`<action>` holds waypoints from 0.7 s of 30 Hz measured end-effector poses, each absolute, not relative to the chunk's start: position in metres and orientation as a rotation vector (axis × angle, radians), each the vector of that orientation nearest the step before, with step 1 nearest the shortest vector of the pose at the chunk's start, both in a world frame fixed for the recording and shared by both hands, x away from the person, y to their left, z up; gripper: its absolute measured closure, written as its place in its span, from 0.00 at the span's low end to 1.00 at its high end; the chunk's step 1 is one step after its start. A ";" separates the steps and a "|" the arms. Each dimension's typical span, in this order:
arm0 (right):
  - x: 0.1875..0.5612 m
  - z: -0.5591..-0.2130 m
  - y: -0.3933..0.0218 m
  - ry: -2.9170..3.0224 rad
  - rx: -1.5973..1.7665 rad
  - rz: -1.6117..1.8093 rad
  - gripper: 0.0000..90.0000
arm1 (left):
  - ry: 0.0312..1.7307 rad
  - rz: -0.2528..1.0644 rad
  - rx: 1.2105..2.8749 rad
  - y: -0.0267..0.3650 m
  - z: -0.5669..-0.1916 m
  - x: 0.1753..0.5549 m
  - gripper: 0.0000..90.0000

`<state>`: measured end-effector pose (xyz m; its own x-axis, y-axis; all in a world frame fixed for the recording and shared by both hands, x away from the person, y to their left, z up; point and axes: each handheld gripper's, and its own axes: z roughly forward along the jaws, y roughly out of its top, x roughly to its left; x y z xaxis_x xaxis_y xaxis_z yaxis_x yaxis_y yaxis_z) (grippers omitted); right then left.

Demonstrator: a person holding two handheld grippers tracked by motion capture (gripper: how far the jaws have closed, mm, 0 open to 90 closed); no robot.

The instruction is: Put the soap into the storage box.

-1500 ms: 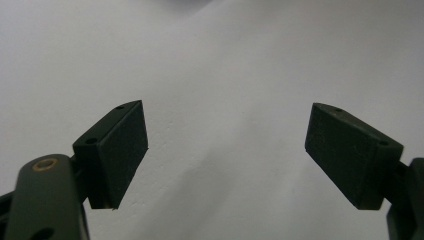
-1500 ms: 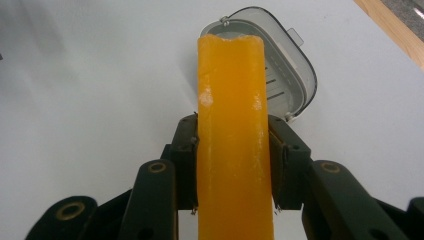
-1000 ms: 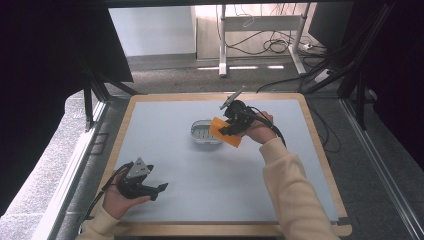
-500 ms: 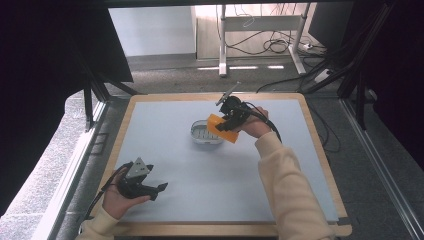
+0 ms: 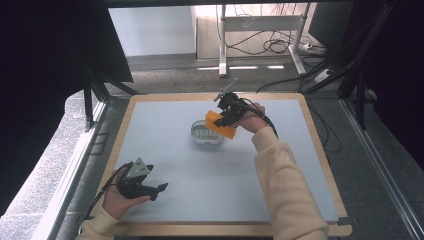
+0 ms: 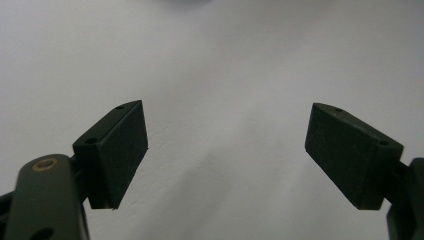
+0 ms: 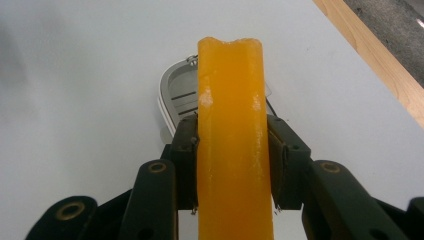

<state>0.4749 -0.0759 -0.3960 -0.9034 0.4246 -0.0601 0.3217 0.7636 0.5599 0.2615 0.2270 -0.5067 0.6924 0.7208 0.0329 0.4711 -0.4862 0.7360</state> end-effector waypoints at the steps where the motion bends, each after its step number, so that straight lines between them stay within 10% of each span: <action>1: 0.476 -0.396 -0.075 2.775 0.593 0.834 0.69 | 0.909 0.440 2.172 0.227 -0.507 0.261 0.19; 21: 0.497 -0.408 -0.054 2.810 0.535 0.794 0.68 | 0.907 0.434 2.167 0.229 -0.507 0.262 0.19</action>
<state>0.4969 -0.0543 -0.4085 -0.9206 0.3846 -0.0679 0.2923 0.7937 0.5335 0.2618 0.2292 -0.5065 0.6932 0.7203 0.0257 0.4717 -0.4804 0.7395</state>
